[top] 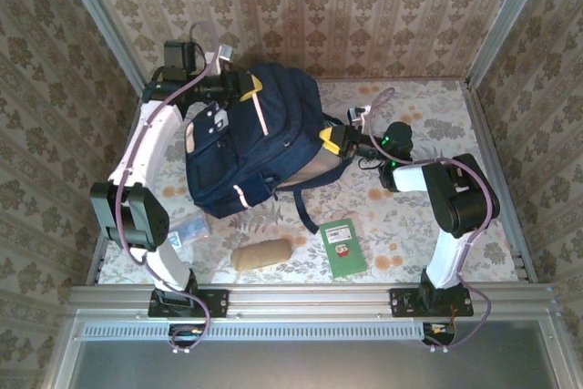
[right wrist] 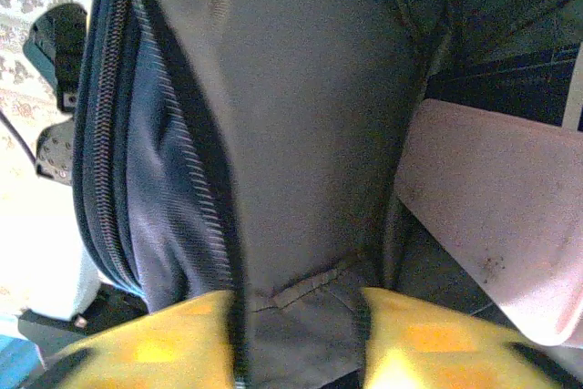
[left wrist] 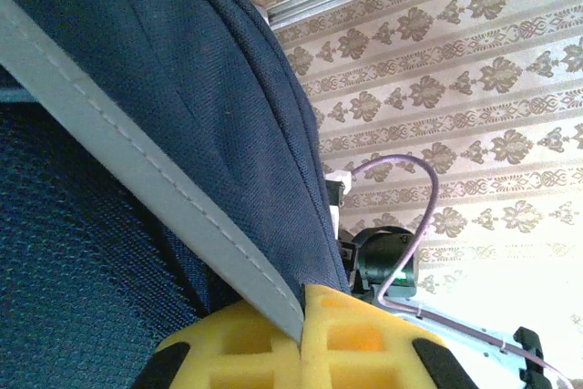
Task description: Pack books, pencil case, and school supplies into a backpack
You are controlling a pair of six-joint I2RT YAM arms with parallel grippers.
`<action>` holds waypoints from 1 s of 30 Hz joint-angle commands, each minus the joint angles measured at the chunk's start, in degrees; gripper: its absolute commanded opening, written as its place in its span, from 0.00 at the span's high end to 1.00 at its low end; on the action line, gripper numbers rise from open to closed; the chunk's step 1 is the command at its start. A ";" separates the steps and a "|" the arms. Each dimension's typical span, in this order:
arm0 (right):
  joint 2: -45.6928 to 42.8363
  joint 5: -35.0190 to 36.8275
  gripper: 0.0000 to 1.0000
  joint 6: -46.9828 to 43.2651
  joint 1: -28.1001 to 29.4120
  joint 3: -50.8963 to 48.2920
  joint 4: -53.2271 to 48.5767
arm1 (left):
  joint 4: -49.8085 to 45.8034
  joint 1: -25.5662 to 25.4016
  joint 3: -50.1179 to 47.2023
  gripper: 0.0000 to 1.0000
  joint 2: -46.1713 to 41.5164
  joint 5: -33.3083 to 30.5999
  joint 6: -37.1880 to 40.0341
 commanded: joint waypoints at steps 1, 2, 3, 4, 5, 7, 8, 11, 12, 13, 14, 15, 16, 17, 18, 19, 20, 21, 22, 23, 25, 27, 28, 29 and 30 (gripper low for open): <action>-4.28 2.88 0.44 -2.43 -1.19 -0.02 -5.07 | 6.73 -1.61 6.09 1.00 -2.44 4.62 4.90; -5.93 4.46 0.39 -4.16 -1.82 0.21 -8.56 | 6.02 -2.08 5.82 1.00 -2.35 4.75 5.93; -7.60 5.96 0.34 -6.13 -2.28 0.37 -11.82 | 5.45 -2.35 5.55 1.00 -2.56 4.94 6.73; -9.13 6.90 0.31 -8.00 -2.46 0.79 -14.66 | 5.18 -2.56 5.22 1.00 -2.65 5.08 7.42; -10.62 7.64 0.29 -10.26 -2.62 1.52 -18.38 | 4.98 -2.74 4.84 1.00 -2.80 5.26 7.84; -12.29 8.02 0.24 -13.33 -2.67 3.36 -23.31 | 5.11 -2.98 3.85 1.00 -3.21 5.43 8.18; -12.35 7.66 0.24 -13.62 -2.65 4.38 -23.78 | 5.15 -3.19 3.43 1.00 -3.37 5.41 8.44; -10.96 5.25 0.24 -10.87 -2.57 6.82 -21.08 | 4.90 -3.90 2.50 1.00 -3.86 5.56 9.27; -10.20 4.77 0.24 -9.75 -2.51 7.58 -19.99 | 4.89 -4.24 2.25 1.00 -3.96 5.50 9.53; -9.65 4.37 0.24 -8.94 -2.43 8.32 -19.71 | 4.83 -4.60 2.17 1.00 -3.98 5.62 9.82; -8.69 4.08 0.25 -8.25 -2.18 9.34 -19.79 | 4.57 -4.95 2.16 1.00 -3.96 5.58 10.12; -7.92 3.87 0.25 -7.74 -1.84 10.35 -19.71 | 4.18 -5.31 2.37 1.00 -3.93 5.60 10.52; -7.26 3.78 0.25 -7.42 -1.46 11.20 -19.75 | 3.83 -5.66 2.58 1.00 -3.89 5.58 10.93; -6.66 3.69 0.26 -7.16 -0.97 12.12 -19.95 | 3.50 -5.92 2.84 1.00 -3.78 5.54 11.26; -6.04 3.59 0.27 -6.62 -0.59 13.09 -19.93 | 3.06 -6.10 3.08 1.00 -3.59 5.42 11.58; -5.59 3.44 0.28 -5.81 -0.09 13.93 -19.27 | 2.68 -6.28 3.36 1.00 -3.40 5.24 11.82; -5.27 3.54 0.30 -4.63 0.11 14.49 -18.18 | 2.46 -6.35 3.41 1.00 -3.37 5.23 12.03; -4.90 3.80 0.32 -2.82 0.20 14.95 -16.05 | 2.30 -6.38 3.43 1.00 -3.18 5.19 12.20; -4.45 4.01 0.36 -0.50 0.24 15.38 -13.35 | 2.06 -6.38 3.35 1.00 -2.95 5.13 12.37; -4.01 4.26 0.43 1.89 0.23 15.78 -10.83 | 1.76 -6.38 3.35 1.00 -2.85 5.14 12.53; -2.98 5.46 0.65 7.14 -0.17 16.40 -5.48 | 1.19 -6.16 3.46 1.00 -2.53 4.58 13.16; -2.37 7.30 0.79 11.89 -0.74 16.47 -0.48 | 0.56 -5.59 3.91 1.00 -1.88 4.05 13.63; -2.03 8.15 0.84 13.92 -1.05 16.62 1.14 | 0.30 -5.21 4.25 1.00 -1.56 3.85 13.70; -2.00 8.64 0.84 15.28 -1.35 16.88 1.86 | 0.00 -4.91 4.77 1.00 -1.12 3.68 13.76; -2.06 9.01 0.84 16.15 -1.49 17.13 1.94 | -0.50 -4.56 5.42 1.00 -0.75 3.34 13.93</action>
